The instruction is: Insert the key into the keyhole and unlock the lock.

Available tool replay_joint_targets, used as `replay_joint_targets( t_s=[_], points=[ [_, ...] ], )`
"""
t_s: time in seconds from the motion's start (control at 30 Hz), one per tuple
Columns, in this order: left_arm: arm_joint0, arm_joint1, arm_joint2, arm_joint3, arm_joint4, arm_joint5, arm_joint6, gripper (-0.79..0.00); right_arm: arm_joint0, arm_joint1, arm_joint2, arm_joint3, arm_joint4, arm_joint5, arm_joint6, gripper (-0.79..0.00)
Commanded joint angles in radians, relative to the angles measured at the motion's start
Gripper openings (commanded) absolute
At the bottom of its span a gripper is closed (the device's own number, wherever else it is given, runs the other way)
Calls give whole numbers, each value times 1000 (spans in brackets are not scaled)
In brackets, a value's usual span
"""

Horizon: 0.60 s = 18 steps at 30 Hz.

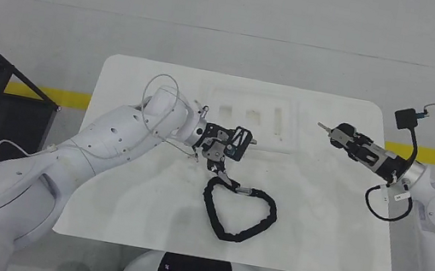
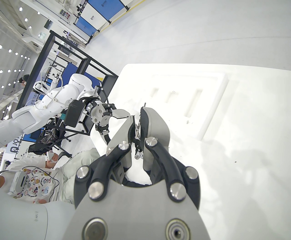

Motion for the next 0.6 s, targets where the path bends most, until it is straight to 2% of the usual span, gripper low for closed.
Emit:
replay_joint_targets(
  t_s=[0.0, 0.3, 0.57],
  points=[
    [30, 1, -10, -12, -28, 20, -32, 0, 0, 0, 0, 0, 0, 0, 0, -785],
    [163, -1, -41, -68, -131, 129, -202, 0, 0, 0, 0, 0, 0, 0, 0, -785],
    [233, -8, -51, -76, -190, 141, -331, 0, 0, 0, 0, 0, 0, 0, 0, -785]
  ],
)
